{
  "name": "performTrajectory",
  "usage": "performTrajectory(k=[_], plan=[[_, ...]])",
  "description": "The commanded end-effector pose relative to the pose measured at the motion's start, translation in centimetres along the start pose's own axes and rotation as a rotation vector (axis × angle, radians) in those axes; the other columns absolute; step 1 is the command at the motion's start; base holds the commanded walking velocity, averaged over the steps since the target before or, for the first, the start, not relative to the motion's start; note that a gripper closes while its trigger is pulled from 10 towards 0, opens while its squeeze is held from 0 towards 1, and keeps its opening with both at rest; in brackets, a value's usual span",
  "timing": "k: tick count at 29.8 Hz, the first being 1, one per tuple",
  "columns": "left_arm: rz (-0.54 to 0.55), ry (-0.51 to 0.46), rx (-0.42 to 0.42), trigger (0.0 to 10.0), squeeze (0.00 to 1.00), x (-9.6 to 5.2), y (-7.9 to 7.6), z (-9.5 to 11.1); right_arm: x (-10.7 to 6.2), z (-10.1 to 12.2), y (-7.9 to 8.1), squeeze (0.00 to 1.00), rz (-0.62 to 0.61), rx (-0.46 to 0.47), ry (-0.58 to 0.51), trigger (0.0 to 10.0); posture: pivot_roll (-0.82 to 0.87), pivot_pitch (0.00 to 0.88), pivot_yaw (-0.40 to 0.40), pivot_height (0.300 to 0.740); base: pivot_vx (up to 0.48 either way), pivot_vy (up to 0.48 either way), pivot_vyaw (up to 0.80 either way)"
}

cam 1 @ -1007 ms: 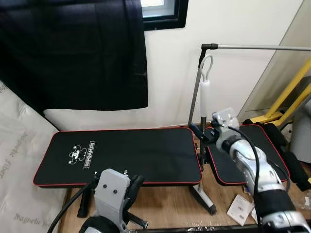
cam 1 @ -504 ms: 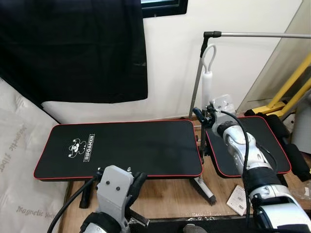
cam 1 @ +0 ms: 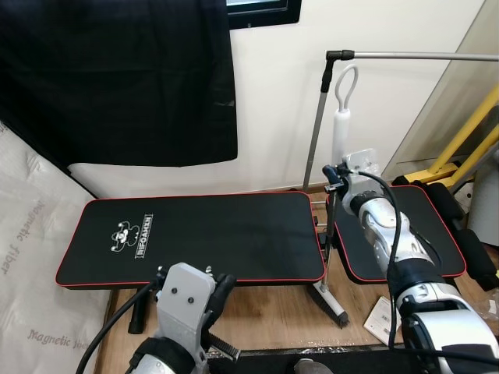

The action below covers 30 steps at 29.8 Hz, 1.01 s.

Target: Sweep floor

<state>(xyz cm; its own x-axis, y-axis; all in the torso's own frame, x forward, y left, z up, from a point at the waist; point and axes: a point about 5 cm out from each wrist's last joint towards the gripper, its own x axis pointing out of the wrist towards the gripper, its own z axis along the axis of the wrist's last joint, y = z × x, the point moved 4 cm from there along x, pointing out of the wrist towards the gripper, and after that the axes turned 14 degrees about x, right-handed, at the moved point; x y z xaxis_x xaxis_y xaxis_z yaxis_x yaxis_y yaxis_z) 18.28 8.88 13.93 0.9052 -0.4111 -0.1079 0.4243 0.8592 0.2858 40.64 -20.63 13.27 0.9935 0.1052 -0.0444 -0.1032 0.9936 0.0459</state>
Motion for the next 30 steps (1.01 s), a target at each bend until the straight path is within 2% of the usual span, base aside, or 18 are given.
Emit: performTrajectory(k=[1, 6, 8, 13, 15, 20, 22, 23, 24, 28, 30], plan=[[0.001, 0.026, 0.000, 10.0, 0.00, -0.1, 0.0, -0.5, -0.2, -0.1, -0.5, 0.00, -0.007, 0.016, -0.005, 0.0, -0.03, 0.149, -0.033, 0.740, 0.000, 0.000, 0.00], [0.003, 0.025, 0.003, 10.0, 0.00, 0.0, 0.1, -0.5, -0.6, -0.6, -0.8, 0.00, 0.014, 0.019, 0.019, 0.0, -0.03, 0.144, -0.037, 0.740, 0.000, 0.000, 0.00], [0.005, 0.021, 0.009, 10.0, 0.00, 0.2, 0.3, -0.6, -2.3, -1.1, -2.1, 0.00, 0.030, 0.051, 0.088, 0.0, -0.06, 0.136, -0.034, 0.740, 0.000, 0.000, 0.00], [0.006, 0.019, 0.013, 10.0, 0.00, 0.4, 0.6, -0.8, -4.0, -1.1, -2.4, 0.00, 0.069, 0.084, 0.139, 0.0, -0.07, 0.129, -0.029, 0.740, 0.000, 0.000, 0.00], [0.004, 0.012, 0.022, 10.0, 0.00, 0.7, 0.8, -0.9, -5.8, -0.9, -1.9, 0.00, 0.092, 0.045, 0.165, 0.0, -0.09, 0.115, -0.025, 0.740, 0.000, 0.000, 0.00], [0.002, 0.007, 0.029, 10.0, 0.00, 1.0, 1.0, -0.9, -6.8, -0.8, -1.4, 0.00, 0.092, 0.029, 0.170, 0.0, -0.10, 0.108, -0.023, 0.740, 0.000, 0.000, 0.00], [0.004, 0.004, 0.037, 10.0, 0.00, 1.3, 1.1, -1.1, -7.5, -0.4, -0.4, 0.00, 0.115, 0.069, 0.184, 0.0, -0.11, 0.089, -0.026, 0.740, 0.000, 0.000, 0.00], [0.004, 0.004, 0.037, 10.0, 0.00, 1.3, 1.1, -1.1, -7.5, -0.4, -0.4, 0.00, 0.115, 0.069, 0.184, 0.0, -0.11, 0.089, -0.026, 0.740, 0.000, 0.000, 0.00], [0.011, 0.000, 0.044, 10.0, 0.00, 1.6, 1.3, -1.1, -8.2, 0.0, 0.5, 0.00, 0.140, 0.119, 0.219, 0.0, -0.12, 0.078, -0.031, 0.740, 0.000, 0.000, 0.00], [0.014, -0.001, 0.045, 10.0, 0.00, 1.7, 1.4, -1.2, -8.4, 0.2, 0.7, 0.00, 0.146, 0.134, 0.232, 0.0, -0.13, 0.075, -0.033, 0.740, 0.000, 0.000, 0.00], [0.020, -0.005, 0.045, 10.0, 0.00, 1.9, 1.5, -1.2, -9.0, 1.0, 1.0, 0.00, 0.146, 0.168, 0.262, 0.0, -0.13, 0.062, -0.036, 0.740, 0.000, 0.000, 0.00]])
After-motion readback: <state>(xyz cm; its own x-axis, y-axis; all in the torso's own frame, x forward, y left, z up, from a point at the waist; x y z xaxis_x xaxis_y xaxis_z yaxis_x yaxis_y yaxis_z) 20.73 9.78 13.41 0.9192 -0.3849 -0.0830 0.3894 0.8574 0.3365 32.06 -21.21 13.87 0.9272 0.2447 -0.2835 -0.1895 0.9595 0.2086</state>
